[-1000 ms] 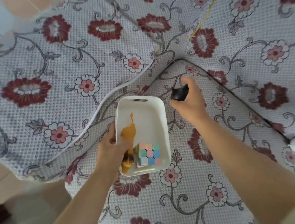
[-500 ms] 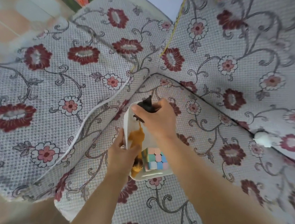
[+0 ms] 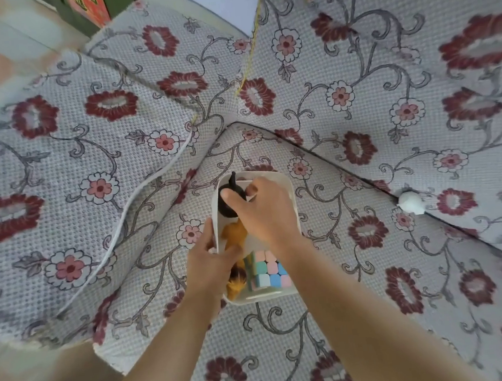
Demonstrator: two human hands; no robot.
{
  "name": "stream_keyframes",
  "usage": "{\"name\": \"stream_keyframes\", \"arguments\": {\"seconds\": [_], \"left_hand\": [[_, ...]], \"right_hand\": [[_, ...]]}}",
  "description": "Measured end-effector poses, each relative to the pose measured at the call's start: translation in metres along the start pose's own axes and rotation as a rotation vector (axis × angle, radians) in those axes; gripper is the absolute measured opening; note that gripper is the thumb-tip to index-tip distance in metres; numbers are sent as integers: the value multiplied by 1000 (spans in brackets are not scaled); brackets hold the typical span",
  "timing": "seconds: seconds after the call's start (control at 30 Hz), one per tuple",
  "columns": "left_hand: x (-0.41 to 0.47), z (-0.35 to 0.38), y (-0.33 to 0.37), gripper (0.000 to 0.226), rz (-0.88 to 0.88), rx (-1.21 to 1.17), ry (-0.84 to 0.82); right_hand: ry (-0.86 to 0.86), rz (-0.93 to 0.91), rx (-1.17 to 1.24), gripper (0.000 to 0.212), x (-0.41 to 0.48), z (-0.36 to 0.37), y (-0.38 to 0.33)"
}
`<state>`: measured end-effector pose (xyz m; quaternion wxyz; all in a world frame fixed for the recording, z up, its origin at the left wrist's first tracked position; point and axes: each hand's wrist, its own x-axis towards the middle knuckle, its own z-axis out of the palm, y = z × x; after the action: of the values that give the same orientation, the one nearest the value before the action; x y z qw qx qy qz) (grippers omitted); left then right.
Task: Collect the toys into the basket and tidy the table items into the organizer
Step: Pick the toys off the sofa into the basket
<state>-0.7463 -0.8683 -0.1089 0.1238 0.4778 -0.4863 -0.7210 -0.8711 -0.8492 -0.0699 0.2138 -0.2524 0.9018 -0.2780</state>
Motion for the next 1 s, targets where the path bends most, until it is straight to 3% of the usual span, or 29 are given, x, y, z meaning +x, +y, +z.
{"name": "stream_keyframes", "arguments": {"seconds": [0.07,0.2,0.3,0.4,0.57,0.9,1.0], "left_hand": [[-6,2,0,46,-4,-3,-31],[-19,15,9,34,-17,-5,-70],[-28,30,16,19,-13,-11,-128],[-34,48,25,29,10,-23,-176],[-29,88,29,22,50,-8,-155],[-2,223,-4,53,-30,21,-230],[10,258,-15,45,-33,56,-223]], "right_hand": [[16,35,75,53,-7,-12,3],[73,57,136,35,-21,-41,13],[108,65,127,36,-32,-69,22],[153,66,124,40,-37,-102,35],[244,108,150,41,-28,-151,70],[360,233,170,34,8,-237,221],[376,281,177,31,25,-255,275]]}}
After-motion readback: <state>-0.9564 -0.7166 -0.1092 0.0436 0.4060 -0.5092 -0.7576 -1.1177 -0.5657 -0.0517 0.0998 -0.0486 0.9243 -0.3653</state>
